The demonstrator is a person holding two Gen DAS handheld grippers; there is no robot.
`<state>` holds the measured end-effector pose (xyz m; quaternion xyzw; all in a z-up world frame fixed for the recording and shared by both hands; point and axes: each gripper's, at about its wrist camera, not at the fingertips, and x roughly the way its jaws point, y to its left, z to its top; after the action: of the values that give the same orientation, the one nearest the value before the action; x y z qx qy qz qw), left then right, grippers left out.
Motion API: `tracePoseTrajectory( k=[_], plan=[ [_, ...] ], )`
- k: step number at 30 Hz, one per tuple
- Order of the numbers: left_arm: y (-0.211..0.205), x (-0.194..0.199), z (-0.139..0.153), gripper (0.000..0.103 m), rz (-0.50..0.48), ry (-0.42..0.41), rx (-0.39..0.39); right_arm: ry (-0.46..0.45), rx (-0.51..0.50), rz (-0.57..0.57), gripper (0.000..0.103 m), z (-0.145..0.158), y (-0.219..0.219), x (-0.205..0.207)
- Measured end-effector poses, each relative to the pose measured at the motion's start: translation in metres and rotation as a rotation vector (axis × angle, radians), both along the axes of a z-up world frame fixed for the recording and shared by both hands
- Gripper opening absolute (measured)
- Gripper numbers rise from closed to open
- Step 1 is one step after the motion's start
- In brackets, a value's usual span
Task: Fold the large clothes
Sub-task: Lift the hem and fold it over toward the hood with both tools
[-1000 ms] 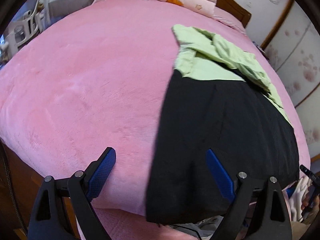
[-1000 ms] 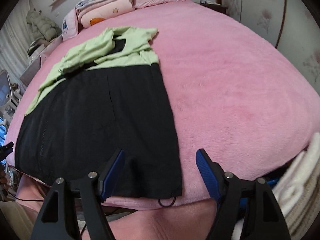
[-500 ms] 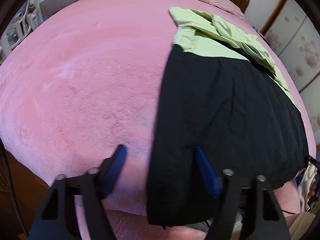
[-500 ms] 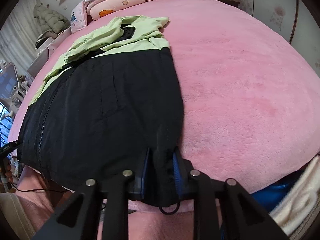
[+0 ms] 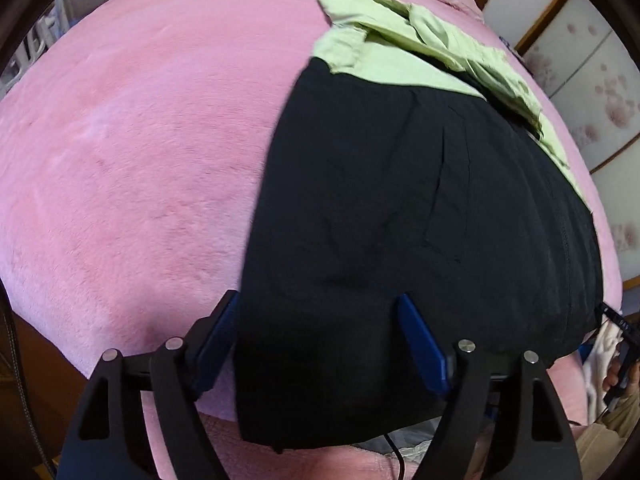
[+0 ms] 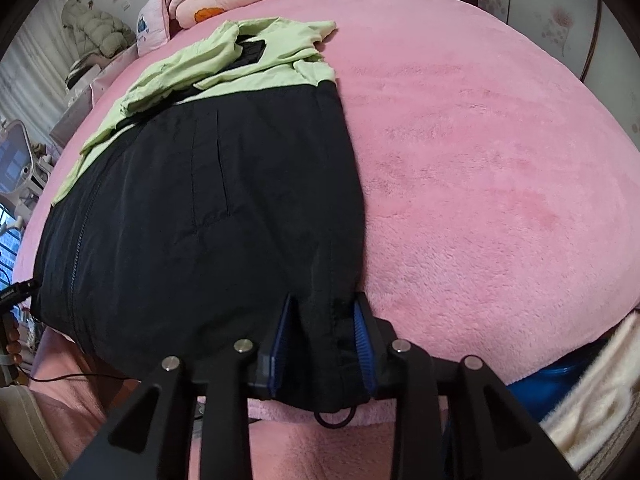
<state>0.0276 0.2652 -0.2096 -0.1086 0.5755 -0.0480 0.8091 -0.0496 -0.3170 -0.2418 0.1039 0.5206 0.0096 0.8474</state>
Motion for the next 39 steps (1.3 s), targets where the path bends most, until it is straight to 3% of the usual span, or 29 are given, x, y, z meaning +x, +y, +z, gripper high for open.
tracePoseTrajectory(
  k=[2, 4, 6, 7, 11, 15, 26, 29, 34, 39],
  plan=[
    [-0.007, 0.002, -0.001, 0.072, -0.012, 0.004, 0.019, 0.008, -0.007, 0.009, 0.032, -0.002, 0.001, 0.001],
    [-0.012, 0.003, 0.0, 0.056, -0.024, 0.011, 0.013, 0.01, -0.018, 0.019, 0.026, -0.001, 0.004, 0.002],
    [-0.013, 0.004, 0.002, 0.015, -0.023, 0.017, 0.022, 0.007, -0.029, 0.033, 0.016, 0.0, 0.006, 0.002],
    [-0.012, 0.006, 0.002, 0.007, -0.015, 0.029, 0.033, 0.006, -0.035, 0.04, 0.011, 0.002, 0.008, 0.001],
    [-0.002, 0.007, 0.013, 0.002, 0.004, 0.047, -0.007, -0.007, -0.035, 0.035, 0.006, 0.017, 0.007, -0.001],
    [-0.007, 0.007, 0.037, 0.002, -0.02, 0.023, -0.014, -0.082, 0.066, 0.001, 0.004, 0.045, -0.006, -0.009],
    [0.002, 0.038, 0.13, 0.002, 0.134, -0.17, -0.413, -0.383, 0.222, -0.013, 0.004, 0.161, -0.014, 0.017],
    [0.012, 0.064, 0.149, 0.002, 0.214, -0.217, -0.497, -0.446, 0.25, -0.028, 0.004, 0.19, -0.017, 0.045],
    [0.037, 0.124, 0.168, 0.002, 0.35, -0.281, -0.536, -0.484, 0.263, -0.1, 0.003, 0.219, -0.031, 0.125],
    [0.045, 0.219, 0.157, 0.002, 0.438, -0.283, -0.496, -0.429, 0.268, -0.201, 0.003, 0.202, -0.044, 0.225]
  ],
)
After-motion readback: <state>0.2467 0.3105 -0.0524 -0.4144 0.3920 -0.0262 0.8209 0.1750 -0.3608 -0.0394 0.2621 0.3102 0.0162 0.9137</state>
